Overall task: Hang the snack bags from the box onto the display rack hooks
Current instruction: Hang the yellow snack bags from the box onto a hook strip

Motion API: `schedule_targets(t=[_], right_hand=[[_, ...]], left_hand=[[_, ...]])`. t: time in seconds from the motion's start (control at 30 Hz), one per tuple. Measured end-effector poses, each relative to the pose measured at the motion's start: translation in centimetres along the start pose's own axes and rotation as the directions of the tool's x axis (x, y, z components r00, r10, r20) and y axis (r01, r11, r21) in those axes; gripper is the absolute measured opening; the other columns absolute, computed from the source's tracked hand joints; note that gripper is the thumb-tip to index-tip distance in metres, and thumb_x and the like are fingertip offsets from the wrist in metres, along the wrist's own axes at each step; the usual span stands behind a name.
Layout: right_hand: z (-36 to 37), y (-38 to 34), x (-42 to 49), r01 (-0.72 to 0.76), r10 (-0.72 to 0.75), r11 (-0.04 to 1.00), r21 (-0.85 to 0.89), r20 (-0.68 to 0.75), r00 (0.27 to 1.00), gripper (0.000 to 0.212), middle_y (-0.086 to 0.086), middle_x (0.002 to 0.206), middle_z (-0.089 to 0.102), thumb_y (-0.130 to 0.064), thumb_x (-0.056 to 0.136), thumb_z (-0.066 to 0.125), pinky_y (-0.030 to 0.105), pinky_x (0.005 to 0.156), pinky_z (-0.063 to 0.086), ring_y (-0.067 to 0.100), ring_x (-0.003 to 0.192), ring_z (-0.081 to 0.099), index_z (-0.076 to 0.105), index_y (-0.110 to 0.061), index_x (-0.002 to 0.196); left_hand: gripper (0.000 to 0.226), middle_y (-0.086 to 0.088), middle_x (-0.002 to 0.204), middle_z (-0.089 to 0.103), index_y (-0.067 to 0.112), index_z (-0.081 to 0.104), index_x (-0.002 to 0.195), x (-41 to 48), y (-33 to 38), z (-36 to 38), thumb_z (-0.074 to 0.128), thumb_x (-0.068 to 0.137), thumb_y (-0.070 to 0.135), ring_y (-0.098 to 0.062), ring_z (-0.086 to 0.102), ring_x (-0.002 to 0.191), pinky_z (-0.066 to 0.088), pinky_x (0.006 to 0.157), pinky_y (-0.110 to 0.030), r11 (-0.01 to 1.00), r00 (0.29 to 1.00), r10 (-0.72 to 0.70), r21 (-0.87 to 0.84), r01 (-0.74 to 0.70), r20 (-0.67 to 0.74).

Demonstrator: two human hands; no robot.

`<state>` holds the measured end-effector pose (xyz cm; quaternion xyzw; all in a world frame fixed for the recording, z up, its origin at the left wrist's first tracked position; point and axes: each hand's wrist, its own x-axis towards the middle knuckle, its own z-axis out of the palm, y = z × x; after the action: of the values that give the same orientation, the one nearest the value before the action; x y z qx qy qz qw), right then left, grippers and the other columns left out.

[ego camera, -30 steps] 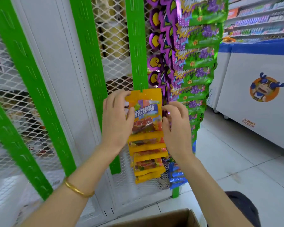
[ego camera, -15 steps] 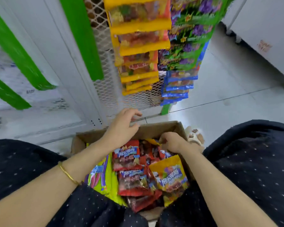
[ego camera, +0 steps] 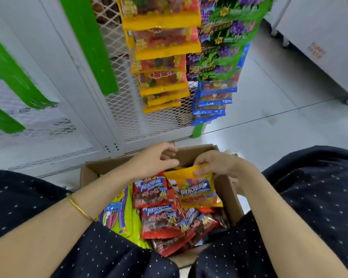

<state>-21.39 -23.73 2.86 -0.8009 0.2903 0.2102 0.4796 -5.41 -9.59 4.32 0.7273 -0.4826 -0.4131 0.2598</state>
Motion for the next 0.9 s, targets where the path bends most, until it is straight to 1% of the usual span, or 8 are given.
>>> schedule_targets(t=[0.07, 0.2, 0.47, 0.53, 0.7, 0.77, 0.83, 0.9], right_hand=[[-1.1, -1.7, -0.9, 0.109, -0.104, 0.991, 0.075, -0.072, 0.992, 0.006, 0.001, 0.082, 0.057, -0.016, 0.089, 0.061, 0.010, 0.058, 0.040, 0.009, 0.072, 0.052, 0.061, -0.009, 0.091], [-2.5, -4.7, -1.8, 0.265, -0.208, 0.949, 0.171, -0.290, 0.934, 0.007, 0.002, 0.082, 0.060, -0.014, 0.086, 0.064, 0.016, 0.064, 0.046, 0.006, 0.072, 0.058, 0.063, -0.008, 0.088], [-5.6, -13.6, -5.2, 0.575, -0.382, 0.812, 0.100, -0.654, 0.653, 0.019, -0.002, 0.074, 0.062, -0.012, 0.085, 0.066, 0.036, 0.068, 0.052, 0.021, 0.074, 0.065, 0.055, -0.027, 0.081], [-7.6, -16.0, -6.7, 0.633, -0.427, 0.771, 0.069, -0.682, 0.594, 0.019, -0.007, 0.068, 0.064, -0.010, 0.086, 0.064, 0.029, 0.067, 0.053, 0.013, 0.070, 0.065, 0.055, -0.025, 0.081], [-12.7, -22.0, -10.7, 0.726, -0.535, 0.684, -0.078, -0.730, 0.426, 0.010, -0.002, 0.069, 0.060, -0.009, 0.092, 0.055, 0.008, 0.058, 0.040, -0.002, 0.059, 0.055, 0.053, -0.017, 0.087], [-14.4, -24.0, -11.8, 0.740, -0.549, 0.660, -0.128, -0.754, 0.360, 0.004, 0.002, 0.069, 0.058, -0.008, 0.094, 0.053, 0.007, 0.054, 0.036, -0.004, 0.053, 0.050, 0.051, -0.011, 0.091], [-16.0, -25.8, -12.2, 0.740, -0.552, 0.647, -0.185, -0.782, 0.288, 0.009, -0.001, 0.069, 0.057, -0.009, 0.093, 0.053, 0.008, 0.054, 0.037, -0.004, 0.055, 0.051, 0.051, -0.015, 0.088], [-17.3, -27.5, -12.3, 0.741, -0.556, 0.632, -0.225, -0.798, 0.232, 0.015, -0.005, 0.070, 0.056, -0.008, 0.093, 0.054, 0.007, 0.055, 0.039, -0.004, 0.058, 0.054, 0.051, -0.021, 0.086]], left_hand=[[0.031, 0.002, 0.111, 0.061, 0.016, 0.056, 0.118, -0.1, 0.2, 0.0, 0.063, 0.088, 0.021, -0.010, 0.058, 0.103, 0.046, 0.088, -0.023, 1.000, 1.000, 0.005, -0.023, -0.006, -0.011], [0.005, 0.004, 0.085, 0.060, 0.012, 0.065, 0.091, -0.5, 1.7, -2.4, 0.062, 0.088, 0.013, 0.001, 0.052, 0.076, 0.037, 0.067, -0.011, 0.997, 0.970, 0.076, -0.009, -0.080, -0.233], [0.007, 0.015, 0.086, 0.061, 0.022, 0.063, 0.087, -3.8, 9.8, -11.9, 0.064, 0.087, 0.015, 0.004, 0.055, 0.079, 0.043, 0.070, -0.015, 0.976, 0.887, 0.212, 0.051, -0.210, -0.411], [0.012, 0.010, 0.088, 0.062, 0.023, 0.062, 0.090, -4.3, 12.8, -15.0, 0.064, 0.086, 0.012, -0.001, 0.058, 0.080, 0.047, 0.075, -0.019, 0.943, 0.800, 0.321, 0.092, -0.320, -0.507], [0.030, 0.004, 0.106, 0.056, 0.008, 0.054, 0.117, -4.0, 22.0, -22.8, 0.060, 0.088, 0.010, -0.006, 0.055, 0.089, 0.041, 0.075, -0.007, 0.867, 0.403, 0.426, 0.239, -0.437, -0.810], [0.034, 0.000, 0.109, 0.055, 0.003, 0.051, 0.122, -3.4, 24.9, -24.9, 0.058, 0.090, 0.013, -0.008, 0.053, 0.095, 0.041, 0.078, -0.009, 0.857, 0.365, 0.424, 0.238, -0.456, -0.829], [0.035, -0.003, 0.109, 0.055, 0.002, 0.049, 0.124, -2.8, 26.7, -26.2, 0.057, 0.092, 0.016, -0.010, 0.053, 0.097, 0.043, 0.077, -0.007, 0.860, 0.383, 0.423, 0.230, -0.456, -0.821], [0.033, -0.005, 0.106, 0.057, 0.003, 0.050, 0.121, -2.4, 27.9, -27.1, 0.055, 0.093, 0.020, -0.013, 0.054, 0.096, 0.048, 0.085, -0.019, 0.864, 0.402, 0.412, 0.210, -0.458, -0.818]])
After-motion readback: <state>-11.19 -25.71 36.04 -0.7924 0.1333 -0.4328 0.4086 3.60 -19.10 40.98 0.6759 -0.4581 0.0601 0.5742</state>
